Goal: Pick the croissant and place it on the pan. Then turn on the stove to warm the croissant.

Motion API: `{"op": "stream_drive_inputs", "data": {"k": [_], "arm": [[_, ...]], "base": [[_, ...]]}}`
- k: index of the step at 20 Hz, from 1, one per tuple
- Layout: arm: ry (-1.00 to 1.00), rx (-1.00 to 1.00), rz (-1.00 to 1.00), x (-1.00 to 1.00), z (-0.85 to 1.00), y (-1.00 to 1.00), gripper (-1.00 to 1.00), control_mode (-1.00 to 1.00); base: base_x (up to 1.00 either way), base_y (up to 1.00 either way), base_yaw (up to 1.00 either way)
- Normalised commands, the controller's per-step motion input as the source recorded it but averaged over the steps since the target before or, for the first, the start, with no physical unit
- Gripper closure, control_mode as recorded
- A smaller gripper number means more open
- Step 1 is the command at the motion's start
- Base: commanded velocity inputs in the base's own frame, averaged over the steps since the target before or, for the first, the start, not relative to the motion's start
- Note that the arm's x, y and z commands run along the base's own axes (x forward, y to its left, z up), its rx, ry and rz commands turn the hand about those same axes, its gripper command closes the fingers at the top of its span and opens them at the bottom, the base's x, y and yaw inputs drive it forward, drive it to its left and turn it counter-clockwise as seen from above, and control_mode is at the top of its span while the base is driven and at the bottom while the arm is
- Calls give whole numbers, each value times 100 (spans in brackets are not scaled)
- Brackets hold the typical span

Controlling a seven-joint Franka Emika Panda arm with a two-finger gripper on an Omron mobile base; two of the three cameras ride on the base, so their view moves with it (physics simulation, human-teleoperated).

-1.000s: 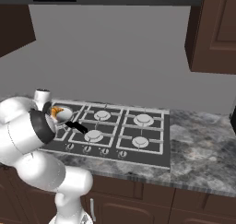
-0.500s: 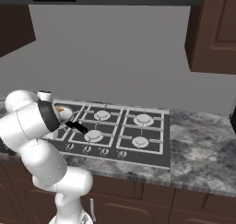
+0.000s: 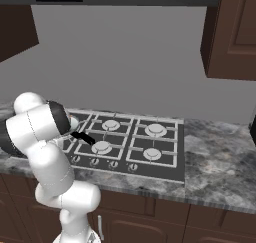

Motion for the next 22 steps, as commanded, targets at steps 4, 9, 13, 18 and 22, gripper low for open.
{"op": "stream_drive_inputs", "data": {"k": [4, 9, 13, 18, 22], "arm": [[1, 0, 0, 6, -18, 6, -100, -100], [1, 0, 0, 0, -17, 0, 100, -100], [0, 0, 0, 0, -31, 0, 100, -100], [2, 0, 0, -3, -32, 0, 100, -100], [3, 0, 0, -12, -32, -7, 100, -100]], "base": [[0, 0, 0], [0, 0, 0], [0, 0, 0], [0, 0, 0], [0, 0, 0]]}}
